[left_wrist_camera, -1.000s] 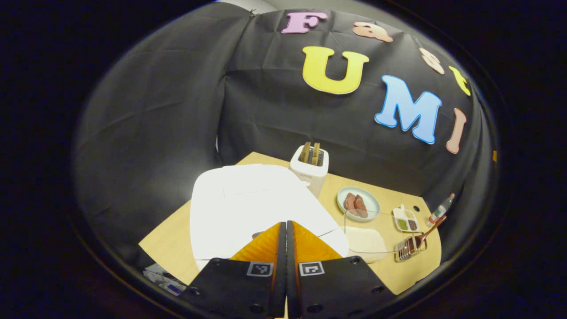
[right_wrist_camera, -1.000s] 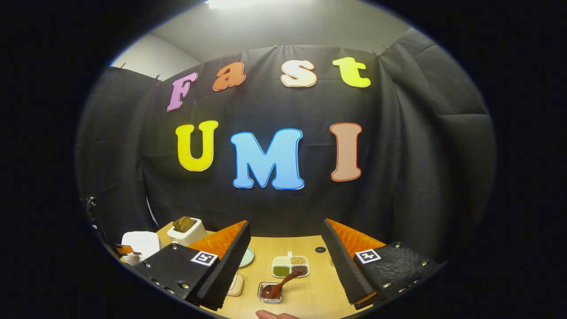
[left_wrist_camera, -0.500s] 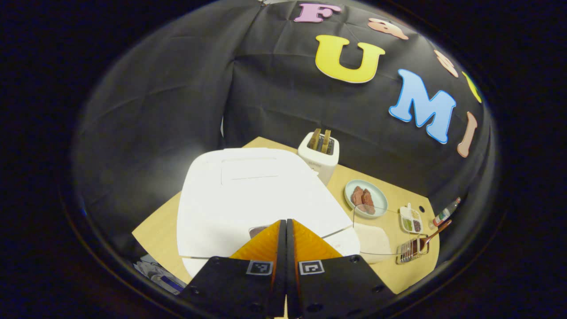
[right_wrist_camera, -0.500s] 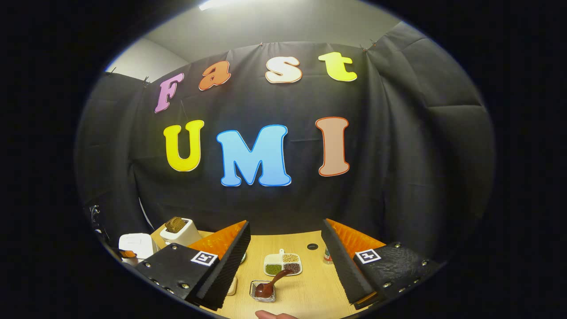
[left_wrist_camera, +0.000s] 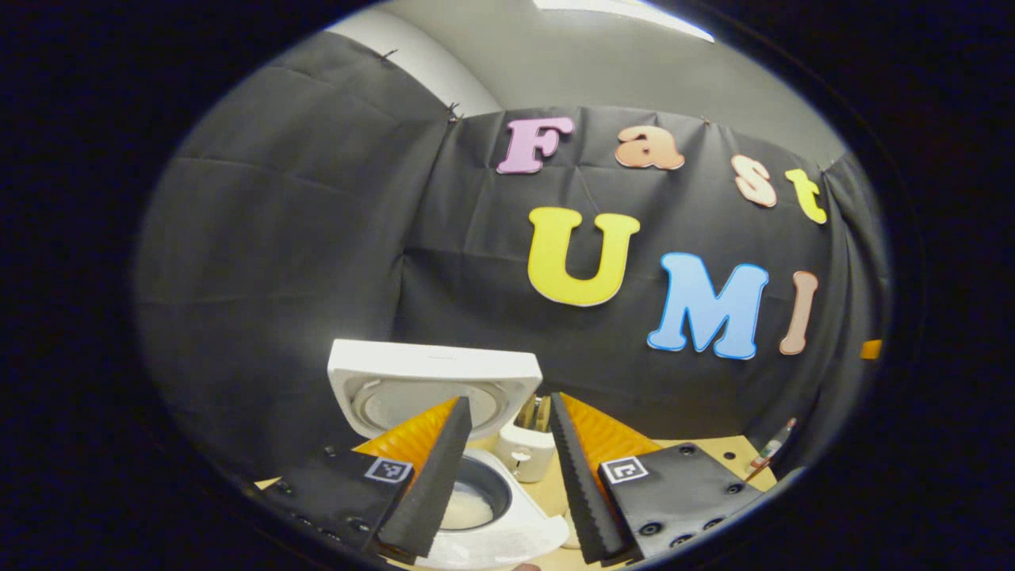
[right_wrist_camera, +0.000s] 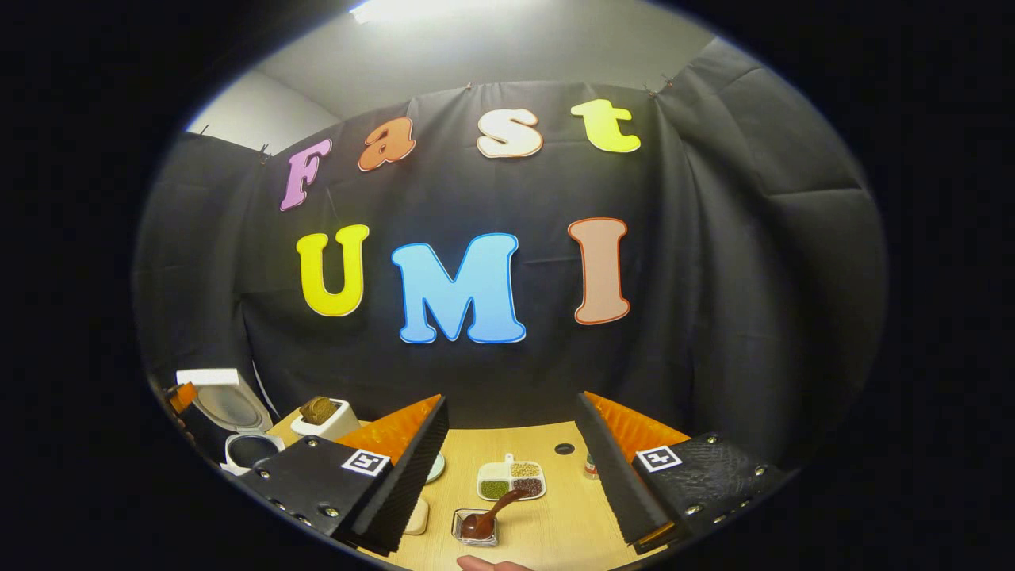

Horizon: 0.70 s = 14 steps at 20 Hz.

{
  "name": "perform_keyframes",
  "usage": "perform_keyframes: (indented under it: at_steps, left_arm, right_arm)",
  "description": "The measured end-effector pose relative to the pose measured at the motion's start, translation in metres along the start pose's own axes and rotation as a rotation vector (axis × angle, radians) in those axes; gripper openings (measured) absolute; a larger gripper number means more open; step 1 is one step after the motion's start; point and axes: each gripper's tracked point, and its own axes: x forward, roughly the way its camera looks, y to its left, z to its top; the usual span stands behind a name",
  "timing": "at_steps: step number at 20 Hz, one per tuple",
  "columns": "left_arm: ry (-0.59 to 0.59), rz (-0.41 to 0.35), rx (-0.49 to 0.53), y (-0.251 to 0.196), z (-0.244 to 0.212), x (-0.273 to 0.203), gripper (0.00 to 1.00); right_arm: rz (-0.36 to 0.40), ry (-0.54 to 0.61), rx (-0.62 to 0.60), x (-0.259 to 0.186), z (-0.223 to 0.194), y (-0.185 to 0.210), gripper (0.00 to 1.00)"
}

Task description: Close the left gripper, press the button to open the rice cooker; take a wooden spoon from the chopstick holder with the right hand, scoop a spoonful of rice and pour it into the rice cooker, then put the wooden spoon back into the chopstick holder.

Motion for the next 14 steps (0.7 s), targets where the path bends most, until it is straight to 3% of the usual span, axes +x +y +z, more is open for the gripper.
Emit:
perform_keyframes:
  at_steps: [3, 5, 11, 14]
  left_arm:
    - [-0.056, -0.022, 0.046, -0.019, 0.033, -0.011, 0.74]
    - [-0.093, -0.042, 0.075, -0.029, 0.051, -0.017, 0.87]
    - [-0.096, -0.131, 0.098, -0.054, 0.057, -0.025, 0.88]
    - [-0.113, -0.182, 0.062, -0.065, 0.068, -0.029, 0.88]
  right_arm:
    - [0.001, 0.02, 0.001, 0.008, -0.009, -0.001, 0.97]
    - [0.003, 0.016, -0.002, 0.008, -0.009, 0.002, 0.97]
    - [-0.054, -0.018, -0.035, -0.008, -0.006, 0.012, 0.98]
    - [-0.094, -0.038, -0.059, -0.017, -0.003, 0.016, 0.98]
